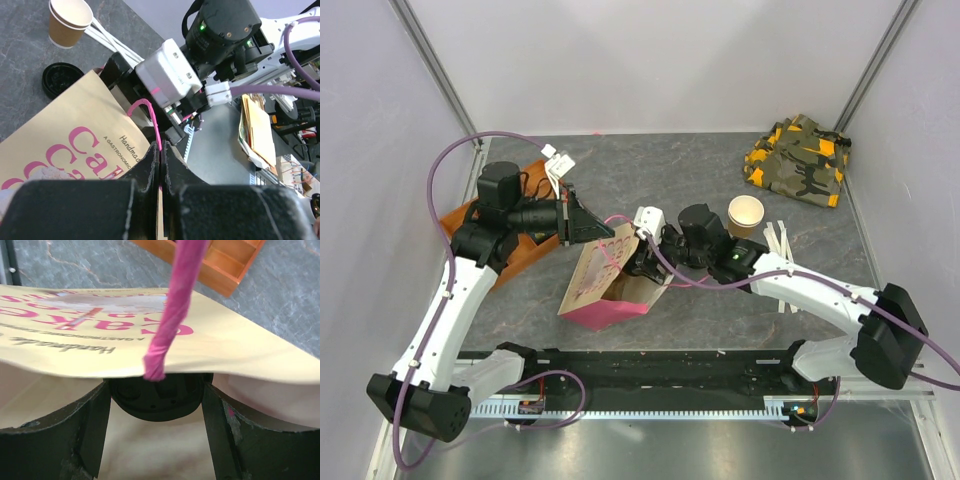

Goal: Pack the takeout coffee

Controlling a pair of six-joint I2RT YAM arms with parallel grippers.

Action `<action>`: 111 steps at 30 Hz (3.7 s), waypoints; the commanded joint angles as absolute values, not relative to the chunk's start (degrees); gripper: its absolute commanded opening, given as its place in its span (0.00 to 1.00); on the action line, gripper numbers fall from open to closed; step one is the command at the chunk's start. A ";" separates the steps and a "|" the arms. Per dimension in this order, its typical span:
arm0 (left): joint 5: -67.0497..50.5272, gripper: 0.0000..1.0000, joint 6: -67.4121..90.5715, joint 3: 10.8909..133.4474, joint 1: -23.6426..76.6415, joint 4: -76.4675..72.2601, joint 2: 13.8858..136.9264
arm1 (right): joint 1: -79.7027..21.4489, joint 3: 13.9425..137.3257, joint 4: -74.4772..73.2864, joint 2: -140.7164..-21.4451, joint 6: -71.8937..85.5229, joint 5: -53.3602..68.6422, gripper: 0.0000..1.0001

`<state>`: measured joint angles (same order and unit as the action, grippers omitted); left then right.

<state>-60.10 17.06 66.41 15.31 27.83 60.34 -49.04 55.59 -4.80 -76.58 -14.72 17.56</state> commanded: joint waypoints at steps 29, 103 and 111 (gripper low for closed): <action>-68.63 0.02 16.95 66.36 1.42 32.09 62.84 | -49.39 66.61 -4.39 -86.31 -15.56 11.60 0.27; -68.48 0.02 5.63 68.20 -21.88 45.87 61.52 | -53.70 110.12 -60.03 -118.91 -33.05 14.33 0.20; -60.21 0.02 -1.65 70.84 -22.94 53.95 63.98 | -55.02 115.22 -60.56 -121.20 -31.38 12.66 0.22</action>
